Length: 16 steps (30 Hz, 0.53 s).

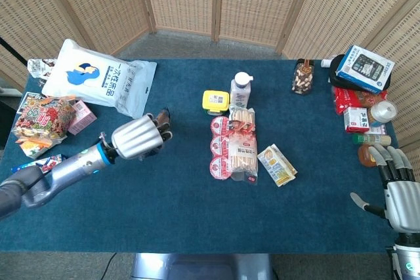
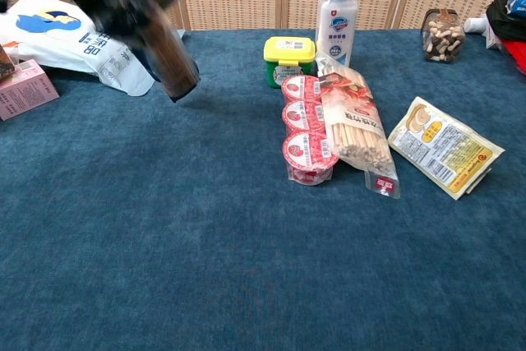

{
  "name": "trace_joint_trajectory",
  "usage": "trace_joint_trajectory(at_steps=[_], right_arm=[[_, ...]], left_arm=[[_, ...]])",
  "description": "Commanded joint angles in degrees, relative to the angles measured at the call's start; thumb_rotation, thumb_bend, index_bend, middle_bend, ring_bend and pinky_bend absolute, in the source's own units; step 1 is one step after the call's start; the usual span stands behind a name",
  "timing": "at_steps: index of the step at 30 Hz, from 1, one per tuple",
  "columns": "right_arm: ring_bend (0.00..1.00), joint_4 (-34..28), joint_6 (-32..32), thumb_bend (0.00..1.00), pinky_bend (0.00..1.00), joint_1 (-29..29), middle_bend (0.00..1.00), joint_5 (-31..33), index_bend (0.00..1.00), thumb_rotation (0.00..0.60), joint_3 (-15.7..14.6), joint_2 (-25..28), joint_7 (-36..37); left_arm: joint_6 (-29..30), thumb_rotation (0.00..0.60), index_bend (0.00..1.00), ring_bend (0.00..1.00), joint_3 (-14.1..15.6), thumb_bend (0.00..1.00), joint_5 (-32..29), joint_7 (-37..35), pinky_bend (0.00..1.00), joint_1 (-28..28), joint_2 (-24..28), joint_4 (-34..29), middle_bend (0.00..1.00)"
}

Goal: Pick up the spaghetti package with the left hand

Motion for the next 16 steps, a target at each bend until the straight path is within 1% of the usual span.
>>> trace_joint_trajectory(at_steps=[1,5,9,12,16], right_arm=[[0.00,-0.3,0.3,0.00,0.00,-0.1,0.00,-0.4,0.00,0.600,-0.2,0.0,-0.3],[0.00,-0.6,0.7,0.00,0.00,-0.3,0.00,-0.9,0.00,0.600,-0.3,0.1,-0.5],[0.00,-0.7,0.8,0.00,0.00,-0.3,0.00,-1.1,0.00,0.600,-0.4,0.1,-0.6],[0.00,-0.8,0.8,0.00,0.00,-0.3,0.00,-1.2,0.00,0.600,-0.5,0.1,-0.9],[0.00,-1.0,1.0,0.00,0.00,-0.4,0.00,-1.5,0.00,0.600,-0.6,0.0,-1.3]], left_arm=[[2.8,0.600,0.79,0.89,-2.5,0.27,-1.3,3.2,0.92,1.7,5.9,-6.1,0.86],[4.8,0.600,0.79,0.89,-4.7,0.26,-2.1,4.4,0.92,3.0,11.1,-10.9,0.86],[6.3,0.600,0.79,0.89,-6.7,0.27,-2.8,4.9,0.93,4.0,15.4,-14.3,0.86],[6.9,0.600,0.79,0.89,-7.9,0.26,-3.2,5.0,0.93,4.7,17.8,-16.1,0.86],[7.3,0.600,0.79,0.89,-9.2,0.26,-3.4,5.1,0.93,5.4,19.6,-17.4,0.86]])
